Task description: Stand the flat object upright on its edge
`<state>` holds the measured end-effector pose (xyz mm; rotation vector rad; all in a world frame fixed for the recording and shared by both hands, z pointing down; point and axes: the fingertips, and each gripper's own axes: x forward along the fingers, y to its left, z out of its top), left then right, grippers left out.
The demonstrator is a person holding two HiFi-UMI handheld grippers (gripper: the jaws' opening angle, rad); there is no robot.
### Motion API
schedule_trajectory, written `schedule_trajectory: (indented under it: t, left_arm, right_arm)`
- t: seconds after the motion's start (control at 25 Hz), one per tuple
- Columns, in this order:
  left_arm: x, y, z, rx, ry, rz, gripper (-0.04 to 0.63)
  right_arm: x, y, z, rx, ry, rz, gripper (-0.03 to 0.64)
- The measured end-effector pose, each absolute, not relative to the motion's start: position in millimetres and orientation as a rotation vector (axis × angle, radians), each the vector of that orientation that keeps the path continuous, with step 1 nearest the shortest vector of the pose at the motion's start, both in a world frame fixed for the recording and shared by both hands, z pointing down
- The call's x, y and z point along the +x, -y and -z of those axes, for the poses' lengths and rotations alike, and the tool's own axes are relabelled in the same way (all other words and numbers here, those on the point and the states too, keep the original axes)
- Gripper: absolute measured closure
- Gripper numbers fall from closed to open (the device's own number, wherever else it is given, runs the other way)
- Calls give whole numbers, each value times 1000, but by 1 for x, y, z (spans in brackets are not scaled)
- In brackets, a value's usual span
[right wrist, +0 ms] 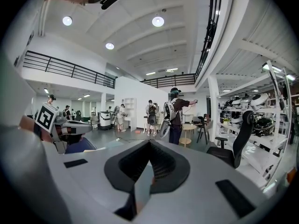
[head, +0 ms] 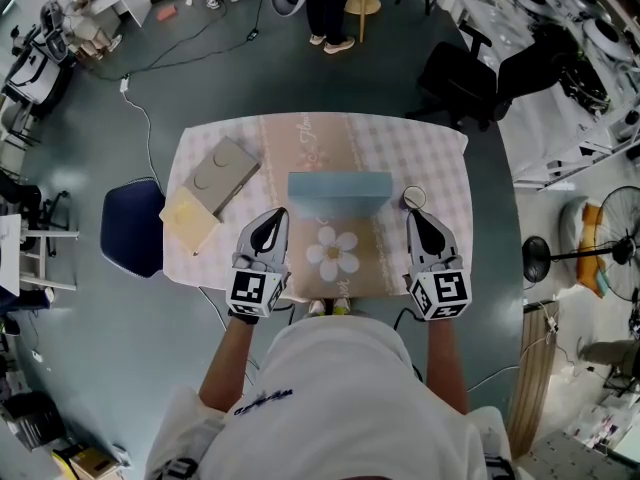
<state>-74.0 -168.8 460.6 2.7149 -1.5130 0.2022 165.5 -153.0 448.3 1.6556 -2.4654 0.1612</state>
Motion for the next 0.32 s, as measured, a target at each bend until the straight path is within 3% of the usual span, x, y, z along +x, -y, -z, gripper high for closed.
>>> schedule_trajectory:
  t: [0.32]
  left_arm:
    - [-76, 172, -461, 2705, 1518, -206, 594]
  right_arm:
    - [164, 156, -449, 1651, 2466, -168, 614]
